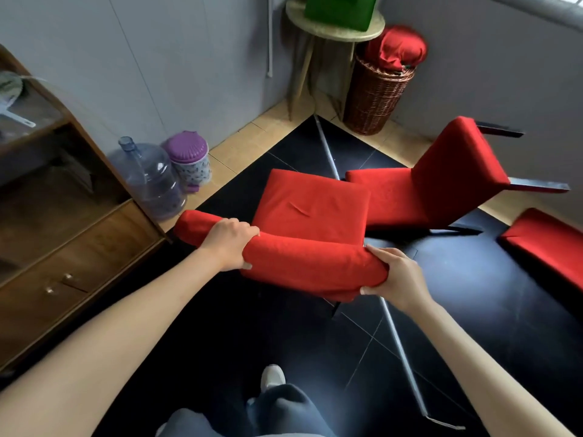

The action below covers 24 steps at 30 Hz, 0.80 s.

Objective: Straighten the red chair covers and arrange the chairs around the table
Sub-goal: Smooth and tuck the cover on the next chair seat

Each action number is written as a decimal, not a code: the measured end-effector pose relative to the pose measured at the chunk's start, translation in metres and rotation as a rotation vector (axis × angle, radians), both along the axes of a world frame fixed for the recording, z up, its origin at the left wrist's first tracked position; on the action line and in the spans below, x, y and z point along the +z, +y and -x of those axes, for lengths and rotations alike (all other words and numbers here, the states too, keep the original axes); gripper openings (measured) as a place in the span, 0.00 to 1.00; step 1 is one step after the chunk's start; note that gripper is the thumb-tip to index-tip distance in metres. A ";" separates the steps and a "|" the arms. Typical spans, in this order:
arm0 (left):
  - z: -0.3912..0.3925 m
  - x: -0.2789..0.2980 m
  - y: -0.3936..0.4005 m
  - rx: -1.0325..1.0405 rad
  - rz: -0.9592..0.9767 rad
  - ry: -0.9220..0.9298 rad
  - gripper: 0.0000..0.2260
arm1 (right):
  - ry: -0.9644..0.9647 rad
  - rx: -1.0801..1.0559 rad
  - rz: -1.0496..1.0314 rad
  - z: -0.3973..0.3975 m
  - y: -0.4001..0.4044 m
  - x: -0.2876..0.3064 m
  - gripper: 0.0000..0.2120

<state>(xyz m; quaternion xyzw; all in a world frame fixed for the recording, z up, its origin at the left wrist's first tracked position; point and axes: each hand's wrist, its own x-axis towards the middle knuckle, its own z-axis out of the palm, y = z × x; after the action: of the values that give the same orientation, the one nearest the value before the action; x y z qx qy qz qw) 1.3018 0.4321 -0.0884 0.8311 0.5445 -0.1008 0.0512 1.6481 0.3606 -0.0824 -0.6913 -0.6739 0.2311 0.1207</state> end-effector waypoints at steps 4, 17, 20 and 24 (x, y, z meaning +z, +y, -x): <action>0.003 0.000 -0.006 0.007 0.002 -0.012 0.30 | 0.007 -0.022 0.017 0.003 0.002 0.001 0.47; 0.045 -0.007 -0.051 -0.027 0.040 0.035 0.27 | 0.089 -0.006 0.080 0.040 -0.039 -0.030 0.47; 0.069 -0.004 -0.054 -0.019 0.039 0.077 0.28 | 0.114 0.026 0.074 0.065 -0.044 -0.033 0.46; 0.092 -0.001 -0.064 0.013 0.029 0.032 0.28 | 0.136 0.031 0.071 0.090 -0.052 -0.036 0.46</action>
<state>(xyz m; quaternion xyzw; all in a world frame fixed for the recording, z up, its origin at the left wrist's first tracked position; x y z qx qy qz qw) 1.2093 0.3680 -0.0897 0.8251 0.5490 -0.1216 0.0554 1.5578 0.3088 -0.1183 -0.6674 -0.6662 0.3030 0.1379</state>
